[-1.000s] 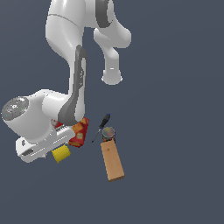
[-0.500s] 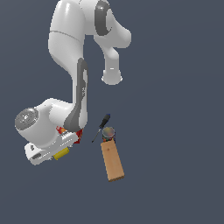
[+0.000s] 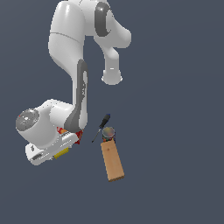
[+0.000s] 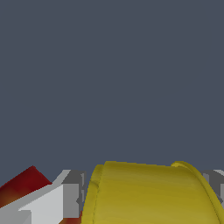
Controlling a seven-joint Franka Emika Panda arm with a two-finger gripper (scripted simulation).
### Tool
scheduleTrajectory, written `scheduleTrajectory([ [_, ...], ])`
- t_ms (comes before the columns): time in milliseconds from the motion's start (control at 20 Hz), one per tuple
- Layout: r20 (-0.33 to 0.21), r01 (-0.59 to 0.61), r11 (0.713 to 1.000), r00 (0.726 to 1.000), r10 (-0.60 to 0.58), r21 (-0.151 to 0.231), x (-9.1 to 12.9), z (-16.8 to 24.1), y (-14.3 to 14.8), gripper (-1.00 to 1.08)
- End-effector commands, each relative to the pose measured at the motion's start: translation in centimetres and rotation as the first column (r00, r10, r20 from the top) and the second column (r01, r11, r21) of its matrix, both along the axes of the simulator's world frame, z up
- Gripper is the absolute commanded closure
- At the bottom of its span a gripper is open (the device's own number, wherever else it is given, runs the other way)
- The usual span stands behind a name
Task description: Pick up a designated object from a clutter of objects.
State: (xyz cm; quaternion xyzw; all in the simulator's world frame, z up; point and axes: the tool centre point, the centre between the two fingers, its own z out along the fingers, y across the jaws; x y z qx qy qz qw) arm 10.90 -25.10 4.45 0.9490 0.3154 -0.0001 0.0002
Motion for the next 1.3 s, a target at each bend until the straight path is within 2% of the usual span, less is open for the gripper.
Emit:
scheduleTrajectory([
  [0,0.0,-0.001,1.0,1.0,0.001,0.0,0.0,0.0,0.1,1.08],
  [700,0.0,-0.001,1.0,1.0,0.001,0.001,-0.9,1.4,1.5,1.08],
  [1250,-0.001,-0.001,1.0,1.0,0.001,-0.001,-4.1,6.5,6.2,1.08],
])
